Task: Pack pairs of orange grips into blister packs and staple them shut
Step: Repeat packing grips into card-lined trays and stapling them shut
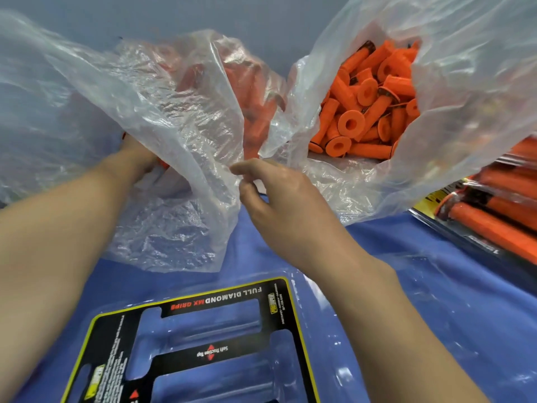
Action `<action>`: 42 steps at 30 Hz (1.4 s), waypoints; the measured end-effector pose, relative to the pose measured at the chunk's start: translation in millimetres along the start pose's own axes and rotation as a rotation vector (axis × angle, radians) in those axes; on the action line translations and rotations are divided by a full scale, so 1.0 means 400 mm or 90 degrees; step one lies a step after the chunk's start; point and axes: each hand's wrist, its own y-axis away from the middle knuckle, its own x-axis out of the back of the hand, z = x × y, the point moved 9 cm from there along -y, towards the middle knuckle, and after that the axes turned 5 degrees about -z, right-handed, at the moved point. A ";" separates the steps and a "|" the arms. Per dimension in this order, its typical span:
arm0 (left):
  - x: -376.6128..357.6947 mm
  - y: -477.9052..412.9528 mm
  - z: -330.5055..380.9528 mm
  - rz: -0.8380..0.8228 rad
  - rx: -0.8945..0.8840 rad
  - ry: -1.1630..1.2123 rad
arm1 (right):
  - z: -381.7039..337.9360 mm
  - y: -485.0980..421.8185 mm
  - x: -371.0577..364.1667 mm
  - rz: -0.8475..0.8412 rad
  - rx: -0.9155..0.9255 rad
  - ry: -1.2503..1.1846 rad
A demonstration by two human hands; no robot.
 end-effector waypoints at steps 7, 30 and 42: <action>0.050 0.243 0.083 -0.080 -0.011 0.350 | -0.078 0.029 0.032 0.048 0.010 -0.065; 0.173 0.865 0.024 0.098 -0.783 -0.260 | -0.192 0.173 -0.097 -0.104 0.077 -0.316; 0.152 0.894 0.021 0.178 -0.880 -0.432 | -0.199 0.191 -0.139 -0.153 0.079 -0.263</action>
